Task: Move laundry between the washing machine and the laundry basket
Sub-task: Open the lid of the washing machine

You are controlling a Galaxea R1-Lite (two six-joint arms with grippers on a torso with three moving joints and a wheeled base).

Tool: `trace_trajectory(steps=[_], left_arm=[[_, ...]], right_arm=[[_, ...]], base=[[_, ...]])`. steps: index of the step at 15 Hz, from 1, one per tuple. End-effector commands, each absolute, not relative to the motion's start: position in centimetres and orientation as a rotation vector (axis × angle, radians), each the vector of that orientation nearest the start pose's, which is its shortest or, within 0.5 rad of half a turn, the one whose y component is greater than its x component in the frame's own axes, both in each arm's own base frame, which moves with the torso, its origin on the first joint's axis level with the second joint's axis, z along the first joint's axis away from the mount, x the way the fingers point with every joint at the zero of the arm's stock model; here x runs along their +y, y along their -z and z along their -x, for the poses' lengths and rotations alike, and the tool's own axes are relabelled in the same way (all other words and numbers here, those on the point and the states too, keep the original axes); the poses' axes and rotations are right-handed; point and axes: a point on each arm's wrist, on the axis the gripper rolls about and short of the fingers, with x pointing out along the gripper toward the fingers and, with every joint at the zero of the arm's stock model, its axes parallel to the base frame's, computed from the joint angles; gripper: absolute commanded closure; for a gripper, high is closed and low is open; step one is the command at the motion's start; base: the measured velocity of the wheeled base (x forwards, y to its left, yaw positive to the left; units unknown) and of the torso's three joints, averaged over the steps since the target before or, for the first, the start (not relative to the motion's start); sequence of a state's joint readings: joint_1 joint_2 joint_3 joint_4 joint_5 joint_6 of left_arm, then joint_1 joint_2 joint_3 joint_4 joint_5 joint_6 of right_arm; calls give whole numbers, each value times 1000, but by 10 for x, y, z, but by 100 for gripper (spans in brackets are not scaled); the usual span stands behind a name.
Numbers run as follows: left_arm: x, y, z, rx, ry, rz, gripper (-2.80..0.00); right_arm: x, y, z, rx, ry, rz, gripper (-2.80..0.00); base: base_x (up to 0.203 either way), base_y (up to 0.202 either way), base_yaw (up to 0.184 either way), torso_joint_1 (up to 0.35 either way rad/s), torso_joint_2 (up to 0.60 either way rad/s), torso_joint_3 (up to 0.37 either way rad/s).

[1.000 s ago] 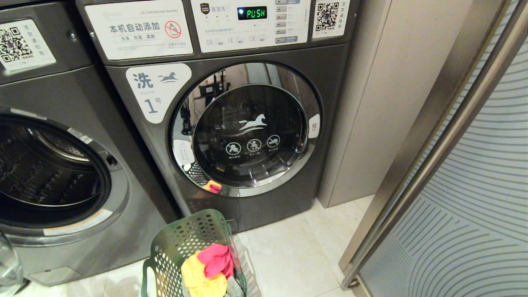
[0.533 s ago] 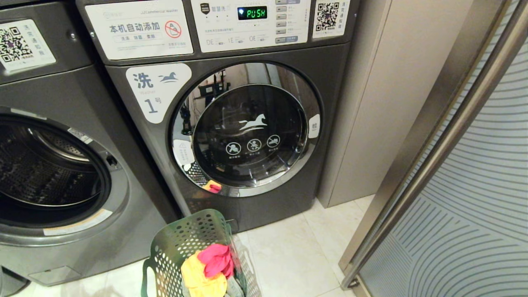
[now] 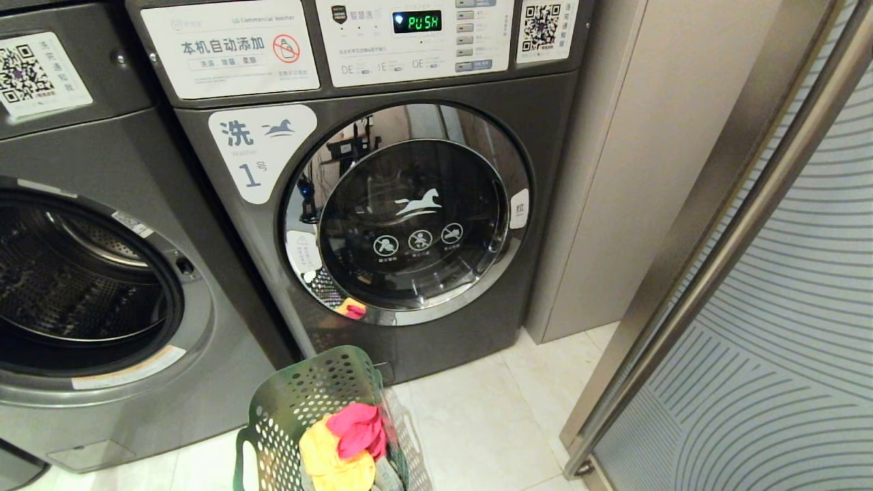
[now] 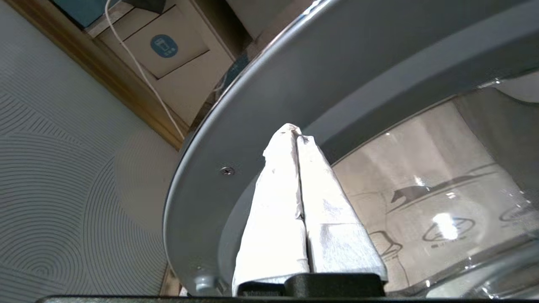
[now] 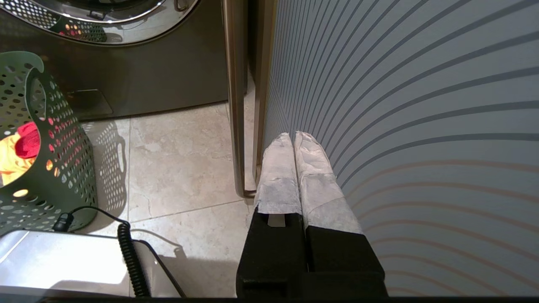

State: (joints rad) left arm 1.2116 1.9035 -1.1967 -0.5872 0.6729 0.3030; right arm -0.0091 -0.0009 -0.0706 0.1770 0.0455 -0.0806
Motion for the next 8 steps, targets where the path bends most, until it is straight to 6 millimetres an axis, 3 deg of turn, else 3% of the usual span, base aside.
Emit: trace_trajectory(steps=[1, 8], left_arm=[[373, -210, -114, 425, -1873, -165, 0], [433, -195, -99, 394, -1955, -165, 0]], right_arm=[[1, -77, 29, 106, -41, 78, 0], [1, -77, 29, 106, -41, 78, 0]], base=[[0, 0, 0, 0, 0, 0], [0, 0, 0, 0, 0, 0]])
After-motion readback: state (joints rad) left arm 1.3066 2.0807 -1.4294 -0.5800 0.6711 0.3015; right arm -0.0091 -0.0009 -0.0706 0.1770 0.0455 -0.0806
